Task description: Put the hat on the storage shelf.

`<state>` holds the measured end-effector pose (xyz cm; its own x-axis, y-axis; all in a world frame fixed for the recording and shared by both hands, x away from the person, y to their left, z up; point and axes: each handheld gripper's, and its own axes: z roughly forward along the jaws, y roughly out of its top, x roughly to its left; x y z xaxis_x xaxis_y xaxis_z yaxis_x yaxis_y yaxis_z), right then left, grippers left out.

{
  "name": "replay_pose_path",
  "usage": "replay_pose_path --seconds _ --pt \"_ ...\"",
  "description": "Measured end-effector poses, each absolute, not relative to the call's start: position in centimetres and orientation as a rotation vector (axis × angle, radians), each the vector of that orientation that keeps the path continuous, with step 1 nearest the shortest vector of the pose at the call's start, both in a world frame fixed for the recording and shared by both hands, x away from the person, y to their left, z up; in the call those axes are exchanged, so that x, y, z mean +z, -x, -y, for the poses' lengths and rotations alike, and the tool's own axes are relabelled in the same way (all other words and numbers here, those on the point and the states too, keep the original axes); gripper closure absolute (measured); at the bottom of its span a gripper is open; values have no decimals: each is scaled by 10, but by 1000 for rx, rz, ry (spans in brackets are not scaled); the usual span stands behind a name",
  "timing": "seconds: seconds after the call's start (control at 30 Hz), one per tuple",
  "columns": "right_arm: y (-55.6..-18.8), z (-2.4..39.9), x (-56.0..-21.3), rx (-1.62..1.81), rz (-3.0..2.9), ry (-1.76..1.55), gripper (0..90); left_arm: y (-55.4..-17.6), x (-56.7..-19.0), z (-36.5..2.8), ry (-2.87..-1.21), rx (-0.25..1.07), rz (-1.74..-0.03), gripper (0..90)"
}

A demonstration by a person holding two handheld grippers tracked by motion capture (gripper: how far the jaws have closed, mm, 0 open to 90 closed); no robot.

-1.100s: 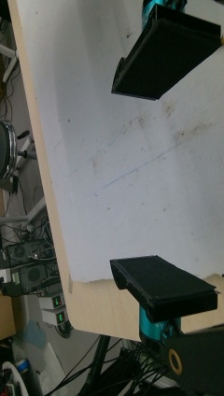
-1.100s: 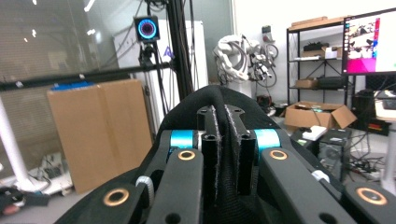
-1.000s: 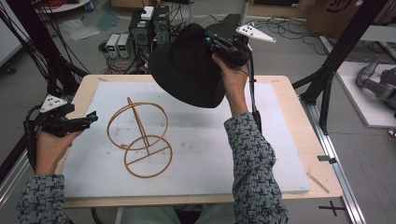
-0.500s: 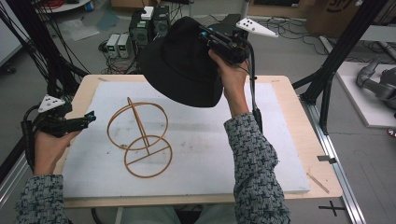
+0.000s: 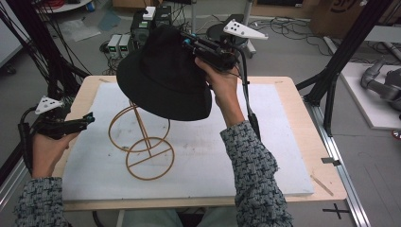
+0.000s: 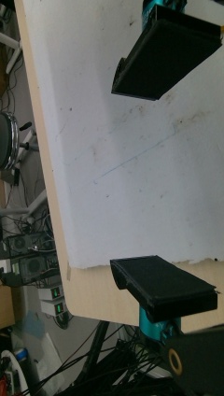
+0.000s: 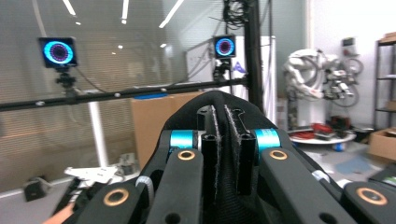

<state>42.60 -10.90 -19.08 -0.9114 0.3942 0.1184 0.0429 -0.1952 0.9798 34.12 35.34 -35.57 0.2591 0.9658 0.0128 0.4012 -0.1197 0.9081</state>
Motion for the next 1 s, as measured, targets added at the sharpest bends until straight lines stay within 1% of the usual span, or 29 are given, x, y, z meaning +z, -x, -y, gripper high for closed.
replay_pose_path --seconds 0.53,1.0 --pt "-403 84 -192 2286 -1930 -350 859 -340 -355 -359 -1669 839 -1283 142" --pt "-383 61 -195 2284 -2040 -185 858 -338 -356 -365 -1658 842 -1298 142"
